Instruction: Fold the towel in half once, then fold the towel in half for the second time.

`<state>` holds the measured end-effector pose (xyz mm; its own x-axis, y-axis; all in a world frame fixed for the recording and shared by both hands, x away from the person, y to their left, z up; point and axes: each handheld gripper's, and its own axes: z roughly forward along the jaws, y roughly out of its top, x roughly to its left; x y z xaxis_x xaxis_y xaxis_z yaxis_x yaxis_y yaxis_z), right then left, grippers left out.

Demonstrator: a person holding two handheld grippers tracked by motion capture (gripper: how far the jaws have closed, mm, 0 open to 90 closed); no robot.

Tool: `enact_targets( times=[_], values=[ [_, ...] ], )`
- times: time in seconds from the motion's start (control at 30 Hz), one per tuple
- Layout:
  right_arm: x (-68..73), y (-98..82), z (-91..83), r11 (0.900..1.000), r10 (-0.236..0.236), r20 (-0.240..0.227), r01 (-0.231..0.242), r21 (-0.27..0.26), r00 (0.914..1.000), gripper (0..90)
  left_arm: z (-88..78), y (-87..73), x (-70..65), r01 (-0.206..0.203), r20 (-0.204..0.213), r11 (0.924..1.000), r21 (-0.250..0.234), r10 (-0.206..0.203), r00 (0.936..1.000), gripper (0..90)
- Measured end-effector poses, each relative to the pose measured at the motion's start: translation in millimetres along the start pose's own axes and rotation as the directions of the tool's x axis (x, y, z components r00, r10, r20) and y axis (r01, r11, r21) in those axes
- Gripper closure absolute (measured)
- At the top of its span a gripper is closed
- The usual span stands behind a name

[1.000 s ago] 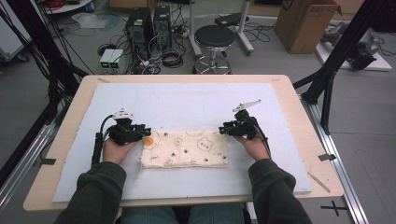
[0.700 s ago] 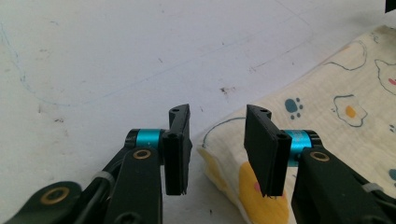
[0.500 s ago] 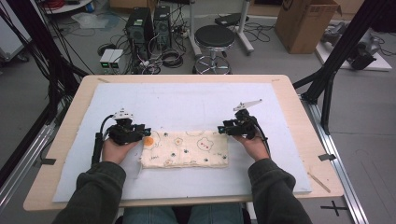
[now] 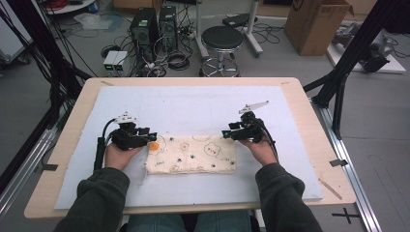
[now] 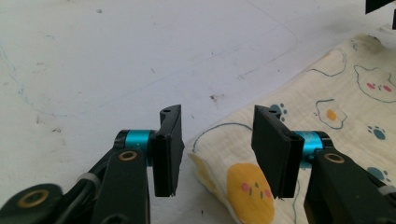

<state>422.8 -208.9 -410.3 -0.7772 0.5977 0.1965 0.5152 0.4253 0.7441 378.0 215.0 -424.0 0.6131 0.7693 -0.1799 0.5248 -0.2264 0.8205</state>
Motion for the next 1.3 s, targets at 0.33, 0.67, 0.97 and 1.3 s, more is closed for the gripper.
enact_targets(
  times=[0.33, 0.67, 0.97, 1.3],
  values=[
    [0.9, 7.2, -1.6, 1.000, 0.004, -0.015, -0.005, -0.004, 0.9999, 38.5, -5.6, 11.9, 1.5, -0.016, 0.020, 0.9998, 0.009, 0.016, 0.9997, 45.8],
    [-5.3, 5.9, 1.6, 1.000, 0.018, -0.016, -0.018, 0.022, 0.9997, 40.9, 0.0, 10.8, 3.2, -0.010, 0.025, 0.9995, 0.028, 0.009, 0.9996, 42.9],
    [-11.6, -0.9, 12.1, 0.995, 0.043, -0.013, -0.042, 0.087, 0.9990, 50.6, 11.1, 5.8, 7.1, -0.019, 0.045, 0.9944, 0.104, 0.015, 0.9989, 51.9],
    [-16.6, -6.0, 18.6, 0.988, 0.064, -0.003, -0.063, 0.142, 0.9979, 57.6, 18.2, 1.3, 10.1, -0.018, 0.052, 0.9888, 0.148, 0.010, 0.9986, 59.7]
  ],
)
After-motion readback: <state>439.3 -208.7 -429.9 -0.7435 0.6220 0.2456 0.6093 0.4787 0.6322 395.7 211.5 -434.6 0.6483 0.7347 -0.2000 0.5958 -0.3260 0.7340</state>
